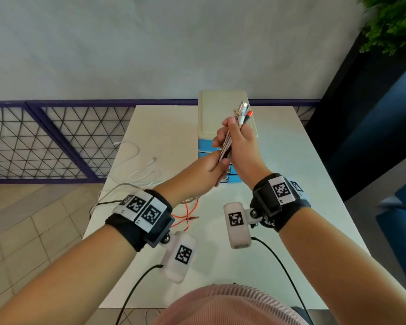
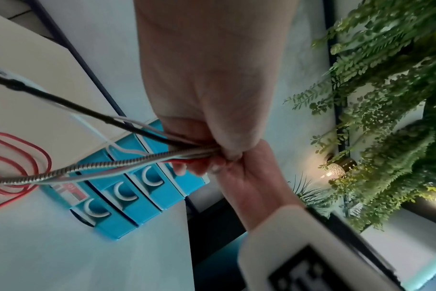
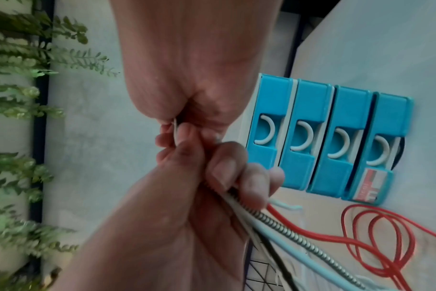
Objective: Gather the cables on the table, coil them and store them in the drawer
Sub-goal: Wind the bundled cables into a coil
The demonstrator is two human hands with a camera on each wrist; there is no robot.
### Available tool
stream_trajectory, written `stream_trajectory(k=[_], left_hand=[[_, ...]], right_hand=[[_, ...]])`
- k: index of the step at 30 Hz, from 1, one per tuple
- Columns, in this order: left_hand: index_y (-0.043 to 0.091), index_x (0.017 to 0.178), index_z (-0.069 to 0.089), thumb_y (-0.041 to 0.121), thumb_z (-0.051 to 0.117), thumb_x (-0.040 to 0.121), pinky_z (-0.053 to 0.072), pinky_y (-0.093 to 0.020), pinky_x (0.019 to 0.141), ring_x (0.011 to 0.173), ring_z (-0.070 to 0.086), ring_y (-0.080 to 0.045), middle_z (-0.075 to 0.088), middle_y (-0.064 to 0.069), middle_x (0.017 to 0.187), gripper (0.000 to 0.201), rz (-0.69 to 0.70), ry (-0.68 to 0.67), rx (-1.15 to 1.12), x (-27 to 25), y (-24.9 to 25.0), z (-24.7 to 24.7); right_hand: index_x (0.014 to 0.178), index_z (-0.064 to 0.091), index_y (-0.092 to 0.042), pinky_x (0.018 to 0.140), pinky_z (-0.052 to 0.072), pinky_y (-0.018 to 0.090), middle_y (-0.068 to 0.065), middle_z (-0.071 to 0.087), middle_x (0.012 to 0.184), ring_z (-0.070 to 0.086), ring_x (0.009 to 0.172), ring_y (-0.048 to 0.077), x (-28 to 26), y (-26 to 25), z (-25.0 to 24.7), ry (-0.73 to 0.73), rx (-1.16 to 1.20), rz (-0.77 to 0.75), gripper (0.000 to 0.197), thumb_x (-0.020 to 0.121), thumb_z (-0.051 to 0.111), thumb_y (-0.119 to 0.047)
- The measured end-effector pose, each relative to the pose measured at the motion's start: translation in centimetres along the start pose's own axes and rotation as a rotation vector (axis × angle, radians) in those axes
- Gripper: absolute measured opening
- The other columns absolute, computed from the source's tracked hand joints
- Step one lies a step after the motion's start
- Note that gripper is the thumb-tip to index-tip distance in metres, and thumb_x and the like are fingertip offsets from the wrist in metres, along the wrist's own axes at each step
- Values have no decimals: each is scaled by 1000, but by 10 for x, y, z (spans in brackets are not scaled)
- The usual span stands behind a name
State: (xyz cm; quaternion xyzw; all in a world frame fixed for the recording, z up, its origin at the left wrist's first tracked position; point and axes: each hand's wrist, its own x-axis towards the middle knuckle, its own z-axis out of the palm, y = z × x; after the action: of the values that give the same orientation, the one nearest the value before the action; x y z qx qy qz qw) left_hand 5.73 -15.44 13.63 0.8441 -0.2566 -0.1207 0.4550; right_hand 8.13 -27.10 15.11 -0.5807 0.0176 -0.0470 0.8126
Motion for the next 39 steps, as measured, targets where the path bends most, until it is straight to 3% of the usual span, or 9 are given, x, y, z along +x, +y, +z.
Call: stream_trajectory(k=[5,10,13,19,23,28,32,36,39], left_hand=[[30,97,41,25,30,103,34,-10,54,52,46,6,44,12,68,14,64,66,-51,1,-2,7],[16,81,54,32,35,101,50,-23,66,57,58,-7,60,5,62,32,-21,-63,-89,6,-6,4],[8,77,60,45,38,97,46,-15,65,59,63,-7,65,0,62,47,-118,-197,-57,7,-16,-9],[17,69,47,66,39,87,40,-31,72,64,62,-20,42,4,52,53,-244,-331,-263,-12,-56,-20],[17,71,44,81,48,65,39,-20,54,47,39,-10,32,9,52,64,-276,-323,-362,-11,-64,-29],[15,69,44,70,30,80,23,-20,46,46,22,-11,28,5,53,58,-410,-278,-232,0,-56,-46],[17,63,52,64,43,85,30,-22,52,54,34,-15,44,5,54,53,-401,-206,64,9,-53,-56],[19,63,56,54,51,89,30,-23,51,52,37,-11,46,7,57,43,-315,-257,290,14,-39,-55],[19,65,56,53,55,87,28,-28,53,55,35,-16,41,3,58,40,-300,-318,343,13,-31,-50]], right_hand=[[90,51,-9,56,52,27,7,55,63,63,55,19,-5,-3,3,-66,191,185,33,101,41,-38],[77,44,-14,47,51,28,0,37,48,42,39,14,0,-2,1,-3,81,155,36,102,39,-40],[77,43,-17,41,48,26,-3,35,48,35,37,11,12,-8,-6,57,172,104,36,102,35,-42],[71,44,-18,31,18,16,-6,31,48,22,35,6,26,-26,-25,127,358,104,41,102,35,-44],[71,44,-19,30,15,17,-6,30,48,21,34,5,28,-29,-31,104,304,148,40,102,35,-44],[75,44,-19,31,16,14,-7,28,48,22,33,5,20,-25,-33,-23,67,254,33,100,43,-41],[83,47,-17,30,17,15,-8,28,51,22,35,4,9,-15,-33,-245,-157,382,21,97,53,-32],[86,54,-13,29,13,15,-9,29,47,20,32,2,0,-8,-30,-488,-263,551,25,102,42,-29],[85,54,-12,35,26,17,-6,35,50,29,36,5,0,-1,-24,-458,-204,465,29,103,39,-29]])
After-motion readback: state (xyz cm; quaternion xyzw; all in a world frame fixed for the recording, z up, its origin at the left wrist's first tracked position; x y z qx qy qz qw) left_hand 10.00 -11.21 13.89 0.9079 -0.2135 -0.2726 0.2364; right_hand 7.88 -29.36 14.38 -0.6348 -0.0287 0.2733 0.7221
